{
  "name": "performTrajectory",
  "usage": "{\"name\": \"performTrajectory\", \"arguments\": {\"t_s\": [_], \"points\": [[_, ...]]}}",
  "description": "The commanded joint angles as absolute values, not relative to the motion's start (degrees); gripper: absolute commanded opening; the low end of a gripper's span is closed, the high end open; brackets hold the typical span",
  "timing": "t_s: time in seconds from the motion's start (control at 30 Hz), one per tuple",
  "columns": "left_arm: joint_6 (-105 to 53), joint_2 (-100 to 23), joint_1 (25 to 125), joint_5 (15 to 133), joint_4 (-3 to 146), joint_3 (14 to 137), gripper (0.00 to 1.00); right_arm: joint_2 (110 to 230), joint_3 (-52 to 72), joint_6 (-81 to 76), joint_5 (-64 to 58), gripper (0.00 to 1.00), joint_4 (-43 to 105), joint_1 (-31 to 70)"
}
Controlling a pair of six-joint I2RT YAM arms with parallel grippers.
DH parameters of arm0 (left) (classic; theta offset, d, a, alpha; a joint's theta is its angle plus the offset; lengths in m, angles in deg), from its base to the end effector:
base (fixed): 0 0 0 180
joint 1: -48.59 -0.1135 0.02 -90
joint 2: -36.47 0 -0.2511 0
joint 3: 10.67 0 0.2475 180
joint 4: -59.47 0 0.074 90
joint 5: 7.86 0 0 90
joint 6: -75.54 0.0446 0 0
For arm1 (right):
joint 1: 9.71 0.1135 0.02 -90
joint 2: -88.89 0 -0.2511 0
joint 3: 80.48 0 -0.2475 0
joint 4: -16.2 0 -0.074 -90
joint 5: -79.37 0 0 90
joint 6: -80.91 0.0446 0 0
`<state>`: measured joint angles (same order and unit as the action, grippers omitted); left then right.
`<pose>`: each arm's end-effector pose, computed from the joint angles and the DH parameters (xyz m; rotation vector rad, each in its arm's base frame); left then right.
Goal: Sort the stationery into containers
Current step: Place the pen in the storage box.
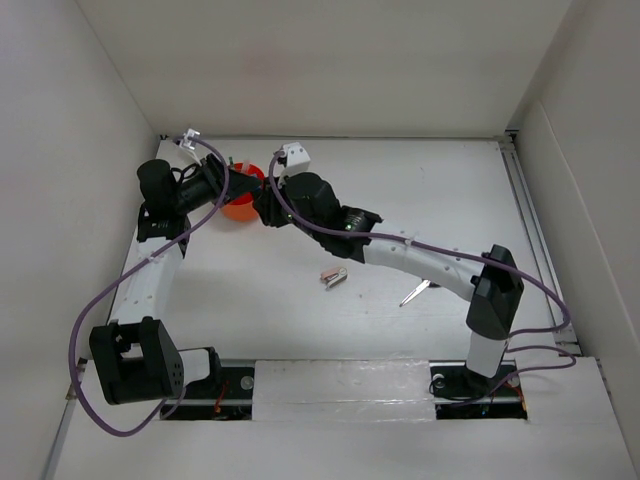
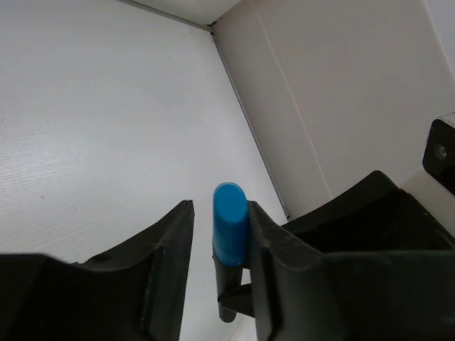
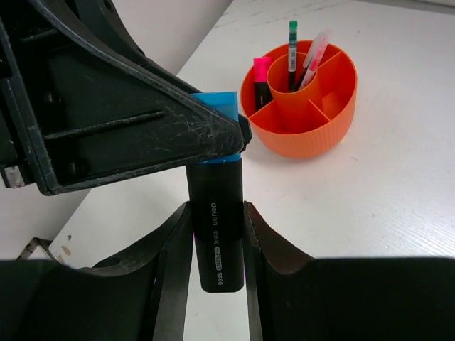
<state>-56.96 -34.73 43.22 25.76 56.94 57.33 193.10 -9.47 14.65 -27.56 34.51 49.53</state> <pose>0.2871 -0.0103 0.3362 0.1200 1.7263 -1.2581 0.2371 0.3729 0.3502 -0.3575 1.8287 0.7597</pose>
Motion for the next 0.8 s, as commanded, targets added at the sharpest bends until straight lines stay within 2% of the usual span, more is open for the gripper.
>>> {"name": "performTrajectory", "arguments": {"t_s": [0.0,0.13,0.23,0.33,0.4,0.43,0.47,0.5,0.57,0.6,0.77], "points": [[-57.5,-34.8,42.9,22.8,52.1,57.6,0.27,193.9,-12.5,14.8,-27.1,0.00,30.9,50.2],[-61.2,-35.4,42.9,19.6,46.5,56.8,0.19,195.0,-14.5,14.3,-27.6,0.00,30.9,50.2],[-61.2,-35.4,42.9,19.6,46.5,56.8,0.00,195.5,-14.5,14.3,-27.1,0.00,30.9,50.2],[-61.2,-36.0,42.9,19.6,46.5,56.8,0.00,195.5,-14.5,14.3,-27.7,0.02,30.9,50.2],[-60.7,-35.4,42.9,20.1,46.5,56.8,0.00,195.0,-14.0,13.8,-28.3,0.10,30.9,50.2],[-60.1,-35.4,42.9,20.1,46.5,56.8,0.00,195.0,-14.0,13.8,-28.3,0.19,30.9,50.2],[-59.4,-35.4,42.9,21.7,47.6,56.8,0.00,194.3,-13.4,13.8,-28.3,0.47,30.9,50.2],[-58.2,-34.9,42.9,22.7,49.2,57.3,0.00,194.3,-12.5,13.8,-28.3,0.61,30.9,50.2],[-52.8,-34.2,42.9,25.6,56.4,59.5,0.00,192.6,-10.9,13.8,-29.0,0.83,30.9,49.7],[-50.9,-34.2,42.9,30.8,59.1,60.3,0.00,192.1,-10.0,13.8,-29.9,0.88,30.9,49.7],[-42.2,-32.5,42.9,51.8,71.9,64.9,0.00,186.7,1.7,15.1,-33.3,0.91,30.9,47.5]]}}
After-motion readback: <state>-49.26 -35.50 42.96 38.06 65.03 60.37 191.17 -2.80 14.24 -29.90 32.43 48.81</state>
